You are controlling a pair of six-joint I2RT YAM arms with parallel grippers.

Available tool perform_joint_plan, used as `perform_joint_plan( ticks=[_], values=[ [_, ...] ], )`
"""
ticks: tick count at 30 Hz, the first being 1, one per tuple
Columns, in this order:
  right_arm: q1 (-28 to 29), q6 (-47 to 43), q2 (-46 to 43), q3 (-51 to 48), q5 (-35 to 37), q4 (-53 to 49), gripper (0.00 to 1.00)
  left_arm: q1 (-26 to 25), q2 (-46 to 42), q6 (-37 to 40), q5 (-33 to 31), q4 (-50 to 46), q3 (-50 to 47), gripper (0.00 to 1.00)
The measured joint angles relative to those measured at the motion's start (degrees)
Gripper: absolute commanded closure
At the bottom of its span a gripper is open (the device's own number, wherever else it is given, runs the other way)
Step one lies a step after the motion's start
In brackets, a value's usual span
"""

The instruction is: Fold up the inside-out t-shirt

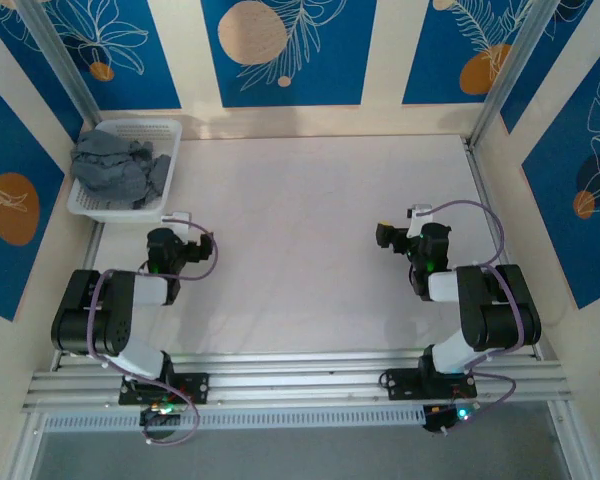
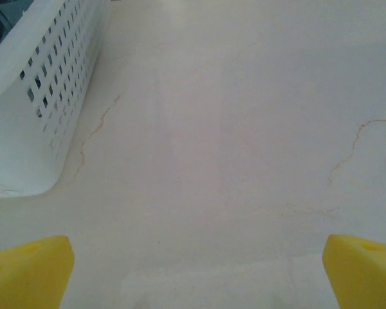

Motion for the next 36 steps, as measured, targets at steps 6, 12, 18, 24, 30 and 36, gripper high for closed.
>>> perform_joint_plan(
  ticks=[6, 12, 18, 24, 30, 36],
  values=[
    [0.0, 0.0, 0.0, 0.0, 0.0, 0.0, 0.01, 0.0, 0.0, 0.0, 0.0, 0.0, 0.0, 0.01],
    [-0.46, 0.02, -0.02, 0.0, -0.7, 0.02, 0.01, 0.0, 0.0, 0.0, 0.0, 0.0, 0.0, 0.01],
    [-2.43, 0.52, -0.02, -0.02, -2.38, 0.28, 0.01, 0.0, 0.0, 0.0, 0.15, 0.0, 0.0, 0.01],
    [-1.51, 1.4, -10.99, -0.37, -1.51, -8.37, 0.01, -0.07, -0.61, -0.17, -1.01, -0.68, 0.0, 0.01],
    [1.36, 13.46, -29.79, 9.07, -0.44, -30.16, 0.01, -0.66, -12.68, -3.72, -7.63, -15.65, 3.87, 0.01],
    [11.85, 19.34, -24.5, 30.47, -10.47, -54.88, 0.01, -0.46, -18.08, -13.49, -13.97, -40.72, 27.76, 0.01]
  ],
)
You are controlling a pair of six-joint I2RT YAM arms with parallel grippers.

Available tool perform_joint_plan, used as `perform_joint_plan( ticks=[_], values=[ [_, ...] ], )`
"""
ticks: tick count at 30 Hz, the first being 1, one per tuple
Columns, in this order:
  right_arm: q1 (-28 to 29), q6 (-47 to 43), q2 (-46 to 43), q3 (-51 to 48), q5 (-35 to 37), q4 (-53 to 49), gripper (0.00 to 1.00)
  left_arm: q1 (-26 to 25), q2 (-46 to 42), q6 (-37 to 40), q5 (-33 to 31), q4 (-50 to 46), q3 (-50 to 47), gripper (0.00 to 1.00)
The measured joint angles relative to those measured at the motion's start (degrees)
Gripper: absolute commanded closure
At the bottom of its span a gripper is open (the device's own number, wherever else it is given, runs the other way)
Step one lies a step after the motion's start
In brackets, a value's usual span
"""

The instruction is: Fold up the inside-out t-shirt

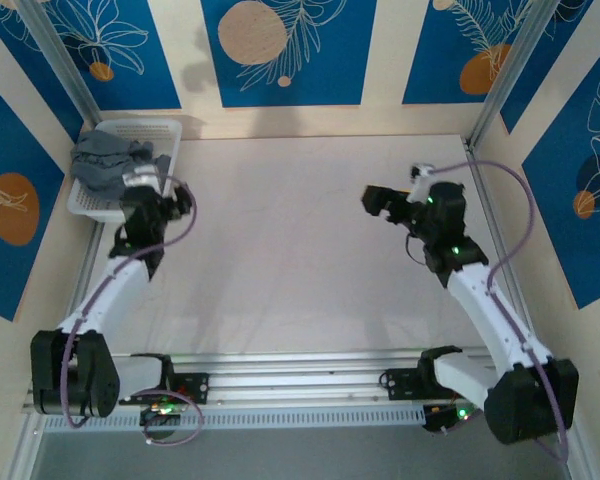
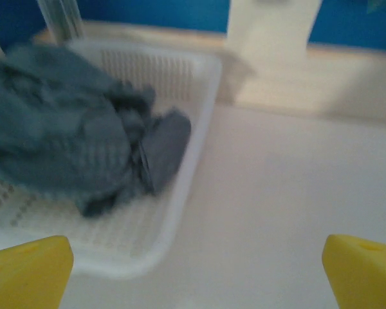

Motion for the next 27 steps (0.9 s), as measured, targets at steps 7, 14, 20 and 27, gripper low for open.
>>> perform_joint_plan(
  ticks=[7, 14, 20, 27],
  values=[
    [10.27, -4.33, 15.5, 22.18, -4.55, -24.39, 0.01, 7.48, 17.97, -11.08, 3.23, -19.3, 33.27, 0.13],
    [10.51, -3.96, 14.21, 19.61, -4.57, -31.19, 0.01, 14.25, 44.52, -17.07, 11.69, -33.46, 56.59, 0.09],
    [10.51, -3.78, 12.15, 18.64, -5.84, -33.35, 0.01, 18.49, 57.57, -17.57, 14.03, -41.99, 63.98, 0.23],
    [10.51, -3.26, 11.87, 18.8, -6.08, -33.59, 0.01, 22.23, 60.06, -15.41, 22.16, -46.99, 72.17, 1.0]
  ],
)
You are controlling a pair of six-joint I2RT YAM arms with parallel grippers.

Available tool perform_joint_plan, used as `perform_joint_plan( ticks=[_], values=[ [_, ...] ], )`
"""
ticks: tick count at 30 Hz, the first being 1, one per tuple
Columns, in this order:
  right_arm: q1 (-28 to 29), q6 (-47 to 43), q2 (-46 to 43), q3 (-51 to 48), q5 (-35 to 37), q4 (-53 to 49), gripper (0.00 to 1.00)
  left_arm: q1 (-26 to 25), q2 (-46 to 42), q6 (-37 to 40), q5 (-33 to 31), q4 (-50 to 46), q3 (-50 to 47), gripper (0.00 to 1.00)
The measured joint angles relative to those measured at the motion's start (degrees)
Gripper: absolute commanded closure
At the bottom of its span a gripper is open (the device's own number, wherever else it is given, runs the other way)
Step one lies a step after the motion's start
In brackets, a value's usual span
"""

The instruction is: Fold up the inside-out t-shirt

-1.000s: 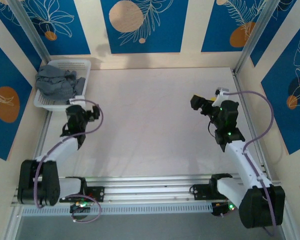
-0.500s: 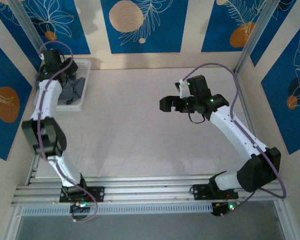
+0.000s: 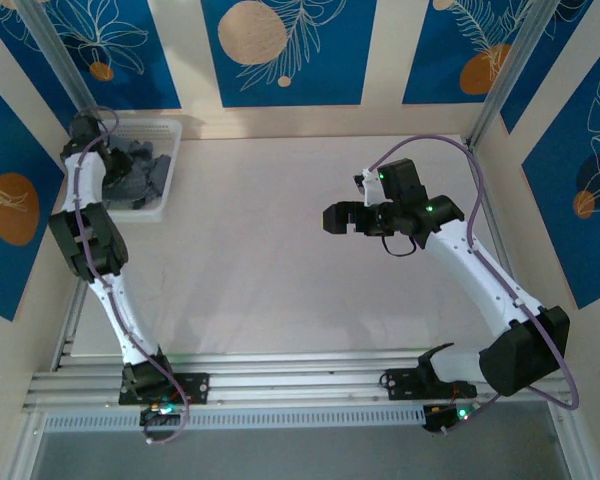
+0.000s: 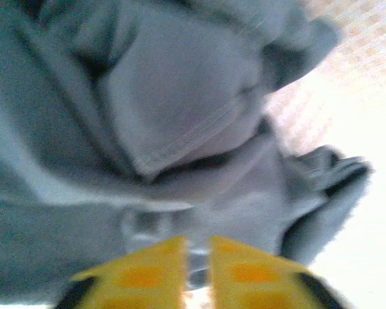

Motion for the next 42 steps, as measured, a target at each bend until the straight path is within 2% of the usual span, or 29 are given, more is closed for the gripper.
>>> perform_joint_plan(
  ticks=[5, 8, 9, 10, 13, 18, 30, 36, 37, 38, 39, 41, 42],
  values=[
    [0.0, 1.05, -0.02, 0.92, 0.02, 0.83, 0.01, -0.5, -4.39, 0.35, 5.49, -0.66, 2.93, 1.0],
    [0.0, 1.68, -0.04, 0.92, 0.02, 2.21, 0.01, -0.92, -9.05, 0.35, 4.96, -1.97, 4.13, 1.0],
    [0.0, 1.97, -0.04, 0.92, 0.02, 2.47, 0.01, -0.92, -10.16, 0.37, 4.33, -2.25, 4.72, 0.95],
    [0.0, 2.19, -0.04, 0.9, 0.02, 2.82, 0.01, -0.92, -11.34, 0.35, 3.52, -2.38, 5.42, 0.87],
    [0.0, 2.71, -0.07, 0.81, 0.02, 3.23, 0.01, -0.79, -12.76, 0.46, 2.03, -2.36, 6.88, 0.46],
    [0.0, 2.95, -0.76, 0.5, 0.48, 3.26, 0.01, -0.42, -9.14, 0.94, 1.46, -2.4, 6.99, 0.02],
    [0.0, 4.66, -3.19, -3.89, 1.36, 3.17, 0.01, 0.02, 4.52, 1.66, 0.63, -2.05, 6.75, 0.01],
    [-0.33, 4.61, -3.58, -3.21, 1.6, 2.75, 0.01, 0.63, 8.02, 1.84, 0.63, -2.08, 6.75, 0.03],
    [-0.35, 4.61, -3.58, -2.91, 1.57, 2.6, 0.01, 0.74, 8.44, 1.9, 0.68, -2.08, 6.75, 0.12],
    [-0.35, 4.63, -3.67, -2.62, 1.57, 2.54, 0.01, 0.87, 8.83, 1.97, 0.76, -2.05, 6.8, 0.27],
    [-0.35, 4.63, -3.8, -2.45, 1.55, 2.49, 0.01, 1.05, 9.27, 1.95, 1.14, -2.14, 6.95, 0.44],
    [-0.33, 4.63, -4.31, -2.19, 1.53, 2.23, 0.01, 1.62, 10.16, 2.1, 2.38, -2.01, 7.45, 0.85],
    [-0.33, 4.63, -4.63, -2.14, 1.55, 2.12, 0.01, 1.9, 10.19, 2.12, 3.23, -2.08, 7.45, 1.0]
  ],
)
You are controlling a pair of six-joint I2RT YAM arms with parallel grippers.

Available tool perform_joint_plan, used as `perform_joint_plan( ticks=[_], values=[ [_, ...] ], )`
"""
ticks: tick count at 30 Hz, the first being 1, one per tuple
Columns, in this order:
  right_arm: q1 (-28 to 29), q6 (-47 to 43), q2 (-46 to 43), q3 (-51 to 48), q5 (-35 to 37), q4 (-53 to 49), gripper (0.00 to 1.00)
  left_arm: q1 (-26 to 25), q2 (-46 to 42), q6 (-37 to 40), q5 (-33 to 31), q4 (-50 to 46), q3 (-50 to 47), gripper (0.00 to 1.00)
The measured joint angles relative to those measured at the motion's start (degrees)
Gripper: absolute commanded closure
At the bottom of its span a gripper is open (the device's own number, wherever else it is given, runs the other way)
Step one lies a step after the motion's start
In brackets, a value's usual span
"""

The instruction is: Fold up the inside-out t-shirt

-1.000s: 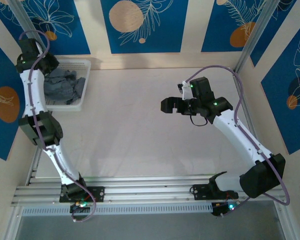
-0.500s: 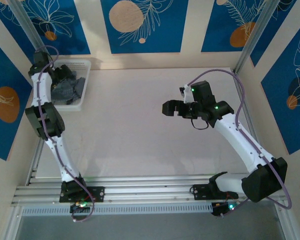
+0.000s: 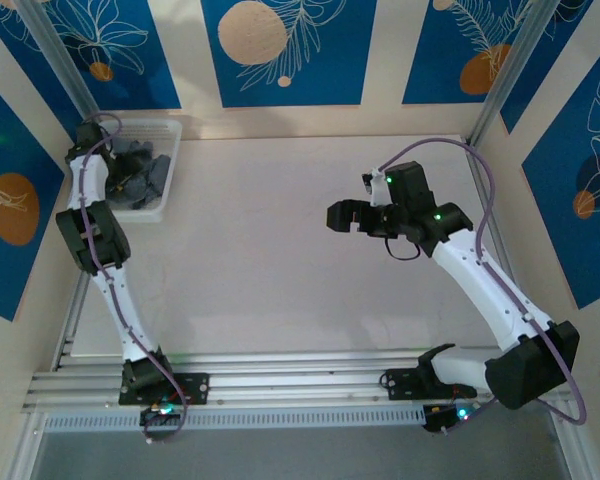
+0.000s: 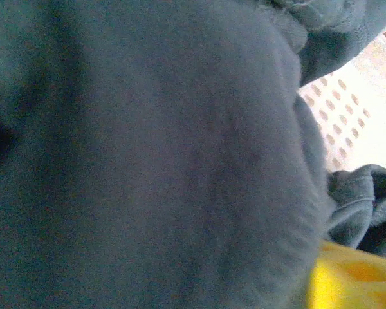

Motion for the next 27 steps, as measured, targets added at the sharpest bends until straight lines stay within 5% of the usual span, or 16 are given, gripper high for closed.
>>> perform_joint_plan(
  ticks=[7, 15, 21, 25, 27],
  values=[
    [-0.02, 0.09, -2.69, 0.0, 0.0, 0.35, 0.01, 1.27, -2.86, -1.95, 8.11, 0.09, 0.24, 1.0],
    [-0.02, 1.51, -2.91, -0.17, -0.02, 2.89, 0.01, -2.21, -20.85, -8.26, 14.12, 0.07, 8.24, 1.0],
    [-0.24, 2.8, -3.48, -2.14, 0.0, 5.29, 0.01, -19.12, -39.78, -7.72, 13.4, 2.03, 8.26, 1.0],
    [-1.27, 3.72, -3.65, -2.91, 0.0, 6.16, 0.01, -30.88, -51.25, -6.88, 10.88, 8.41, -7.26, 1.0],
    [-2.23, 4.24, -3.85, -3.3, -0.02, 6.32, 0.01, -33.22, -54.12, -6.67, 8.31, 10.84, -15.3, 0.86]
  ],
)
